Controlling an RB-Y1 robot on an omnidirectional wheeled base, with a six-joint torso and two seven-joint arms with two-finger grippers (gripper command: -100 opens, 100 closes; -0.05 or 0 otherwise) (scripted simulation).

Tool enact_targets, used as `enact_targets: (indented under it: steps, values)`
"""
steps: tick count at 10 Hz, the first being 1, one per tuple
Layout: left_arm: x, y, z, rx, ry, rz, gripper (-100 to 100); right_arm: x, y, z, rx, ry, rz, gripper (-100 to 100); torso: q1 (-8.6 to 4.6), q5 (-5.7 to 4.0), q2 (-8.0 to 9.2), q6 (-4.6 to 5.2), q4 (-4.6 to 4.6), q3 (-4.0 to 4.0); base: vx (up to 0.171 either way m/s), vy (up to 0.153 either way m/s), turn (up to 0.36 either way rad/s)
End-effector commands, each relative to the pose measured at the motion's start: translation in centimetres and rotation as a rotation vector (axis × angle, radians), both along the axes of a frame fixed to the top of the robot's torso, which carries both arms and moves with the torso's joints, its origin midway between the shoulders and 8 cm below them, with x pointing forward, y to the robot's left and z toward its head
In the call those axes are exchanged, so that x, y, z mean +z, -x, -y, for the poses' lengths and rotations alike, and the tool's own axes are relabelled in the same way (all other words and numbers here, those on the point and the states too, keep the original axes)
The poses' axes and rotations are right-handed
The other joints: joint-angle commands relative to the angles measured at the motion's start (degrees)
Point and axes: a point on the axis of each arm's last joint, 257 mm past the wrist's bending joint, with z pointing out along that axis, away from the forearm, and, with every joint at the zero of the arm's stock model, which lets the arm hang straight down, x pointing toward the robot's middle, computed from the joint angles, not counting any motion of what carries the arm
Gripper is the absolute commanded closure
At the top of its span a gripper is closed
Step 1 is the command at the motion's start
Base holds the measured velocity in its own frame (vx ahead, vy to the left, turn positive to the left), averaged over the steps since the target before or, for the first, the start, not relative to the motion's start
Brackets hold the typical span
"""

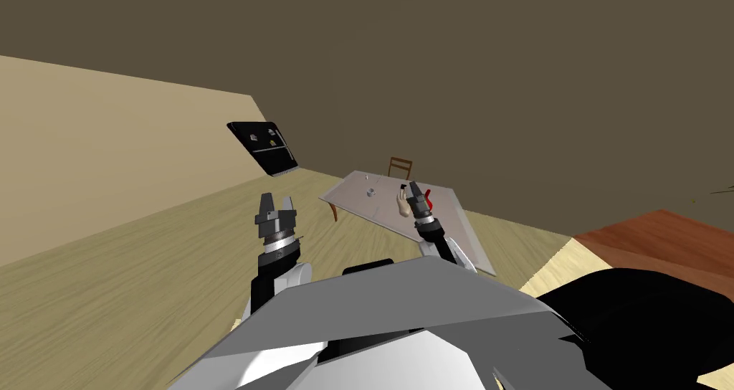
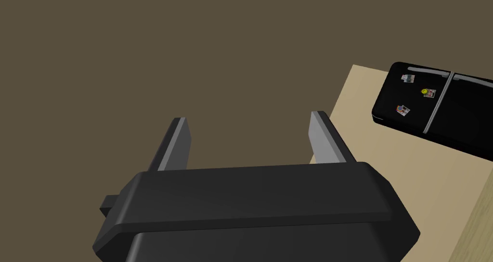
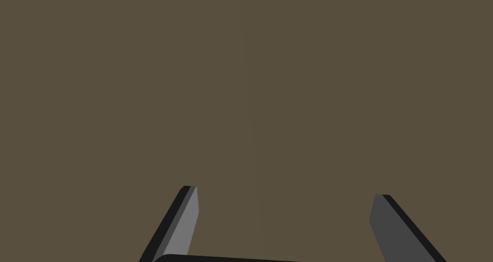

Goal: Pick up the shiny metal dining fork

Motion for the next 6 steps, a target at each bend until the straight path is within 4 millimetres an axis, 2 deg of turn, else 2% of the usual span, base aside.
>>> enact_targets:
  steps: [1, 2, 4, 5, 6]
  values:
    - [0.0, 0.0, 0.0, 0.000, 0.000, 0.000, 0, -2.6, -0.3, -0.8, -0.009, 0.084, -0.051, -100, 0.00, 0.00, 0.00, 0.00, 0.00, 0.00, 0.041, 0.067, 0.264]
    - [0.0, 0.0, 0.0, 0.000, 0.000, 0.000, 0, -2.6, -0.3, -0.8, -0.017, 0.095, -0.049, -100, 0.02, 0.01, 0.00, 0.00, 0.00, 0.00, 0.029, 0.034, 0.057]
    - [0.0, 0.0, 0.0, 0.000, 0.000, 0.000, 0, -6.4, -0.6, -1.6, -0.023, 0.207, -0.117, -100, -0.09, -0.02, 0.05, 0.01, 0.01, 0.03, 0.033, 0.042, 0.206]
    - [0.0, 0.0, 0.0, 0.000, 0.000, 0.000, 0, -6.4, -0.6, -1.6, -0.032, 0.222, -0.114, -100, -0.03, -0.01, 0.02, -0.01, 0.01, 0.01, 0.036, 0.043, 0.124]
    - [0.0, 0.0, 0.0, 0.000, 0.000, 0.000, 0, -8.4, -0.7, -2.0, -0.034, 0.284, -0.148, -100, -0.05, 0.00, 0.04, 0.04, 0.01, 0.02, 0.039, 0.050, 0.204]
